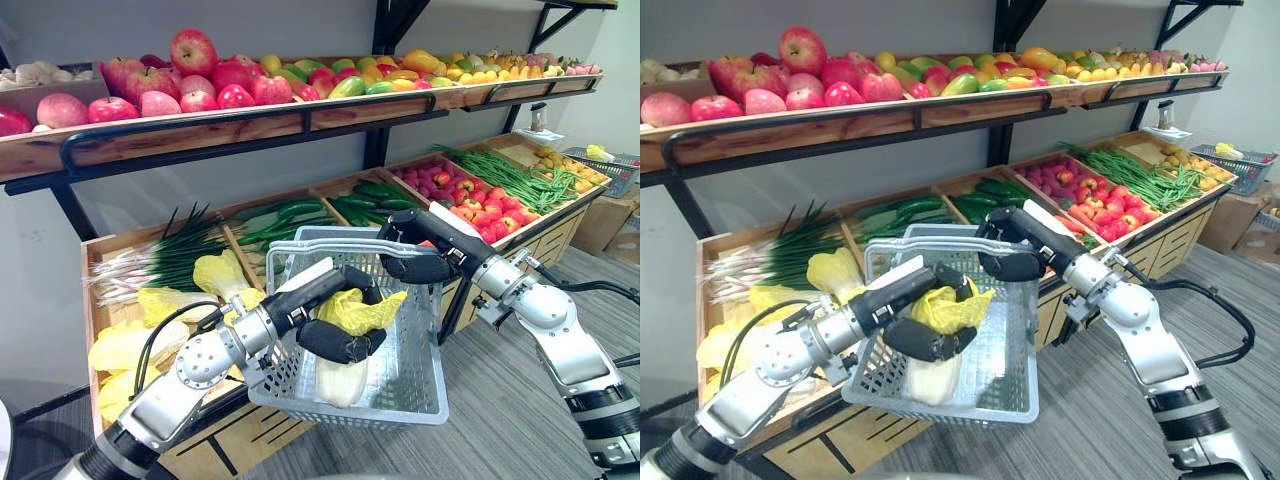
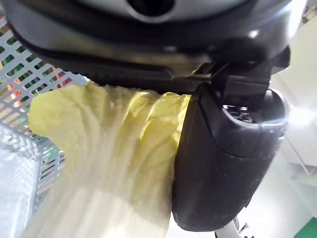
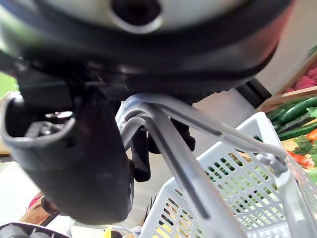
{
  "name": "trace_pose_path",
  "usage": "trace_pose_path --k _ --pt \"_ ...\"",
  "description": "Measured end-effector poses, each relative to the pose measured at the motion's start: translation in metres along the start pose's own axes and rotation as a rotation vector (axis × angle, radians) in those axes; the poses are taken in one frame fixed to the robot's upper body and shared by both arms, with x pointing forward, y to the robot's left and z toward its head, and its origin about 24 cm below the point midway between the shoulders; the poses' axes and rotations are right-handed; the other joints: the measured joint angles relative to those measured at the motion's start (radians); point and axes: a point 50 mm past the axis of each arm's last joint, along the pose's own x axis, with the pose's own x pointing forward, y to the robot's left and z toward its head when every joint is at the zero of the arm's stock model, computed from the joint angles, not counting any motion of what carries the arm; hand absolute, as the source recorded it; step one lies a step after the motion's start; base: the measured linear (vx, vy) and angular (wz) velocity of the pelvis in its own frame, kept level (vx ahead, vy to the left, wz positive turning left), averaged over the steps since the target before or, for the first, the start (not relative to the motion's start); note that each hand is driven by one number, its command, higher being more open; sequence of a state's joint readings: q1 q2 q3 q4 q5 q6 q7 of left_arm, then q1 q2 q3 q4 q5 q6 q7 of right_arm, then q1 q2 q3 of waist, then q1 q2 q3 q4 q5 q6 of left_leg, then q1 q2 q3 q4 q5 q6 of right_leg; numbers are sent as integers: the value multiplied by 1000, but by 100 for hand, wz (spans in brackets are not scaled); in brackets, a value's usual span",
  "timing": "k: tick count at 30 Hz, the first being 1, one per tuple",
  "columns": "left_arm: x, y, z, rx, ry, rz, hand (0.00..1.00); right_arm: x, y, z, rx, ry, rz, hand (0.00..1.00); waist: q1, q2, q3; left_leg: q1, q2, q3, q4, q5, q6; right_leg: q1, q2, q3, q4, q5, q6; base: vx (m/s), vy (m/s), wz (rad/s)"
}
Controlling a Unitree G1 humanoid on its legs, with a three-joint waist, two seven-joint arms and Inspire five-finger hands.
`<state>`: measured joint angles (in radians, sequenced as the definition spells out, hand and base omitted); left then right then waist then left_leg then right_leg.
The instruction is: Pick vegetable in the basket
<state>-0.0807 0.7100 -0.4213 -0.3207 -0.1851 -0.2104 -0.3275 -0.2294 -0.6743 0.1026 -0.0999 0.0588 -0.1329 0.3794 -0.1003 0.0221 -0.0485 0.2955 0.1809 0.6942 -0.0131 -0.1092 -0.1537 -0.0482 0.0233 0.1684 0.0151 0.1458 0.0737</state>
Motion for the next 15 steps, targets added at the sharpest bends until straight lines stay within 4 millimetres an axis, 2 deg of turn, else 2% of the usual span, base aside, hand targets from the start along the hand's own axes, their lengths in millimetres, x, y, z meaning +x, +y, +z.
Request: trace_pose_path --k 5,13,14,15 --pt "1 -9 -6 -35 18 -19 0 0 2 7 -10 -27 17 0 -12 -5 7 0 2 2 2 0 0 0 2 0 0 0 0 0 0 0" --pt "-2 -17 -50 -82 188 37 0 0 3 28 -36 -114 58 0 -19 -10 12 0 4 4 3 -1 -2 -1 5 3 -1 -1 0 0 0 0" --pt "-4 -17 -61 -82 241 46 100 0 2 32 -32 -135 56 0 -21 -12 14 0 4 5 3 -1 -2 -2 6 4 -1 -1 0 0 0 0" --pt "-4 -18 -66 -84 265 45 100 0 2 34 -26 -145 56 0 -21 -12 14 0 4 6 3 -1 -2 -2 6 5 -1 -1 0 0 0 0"
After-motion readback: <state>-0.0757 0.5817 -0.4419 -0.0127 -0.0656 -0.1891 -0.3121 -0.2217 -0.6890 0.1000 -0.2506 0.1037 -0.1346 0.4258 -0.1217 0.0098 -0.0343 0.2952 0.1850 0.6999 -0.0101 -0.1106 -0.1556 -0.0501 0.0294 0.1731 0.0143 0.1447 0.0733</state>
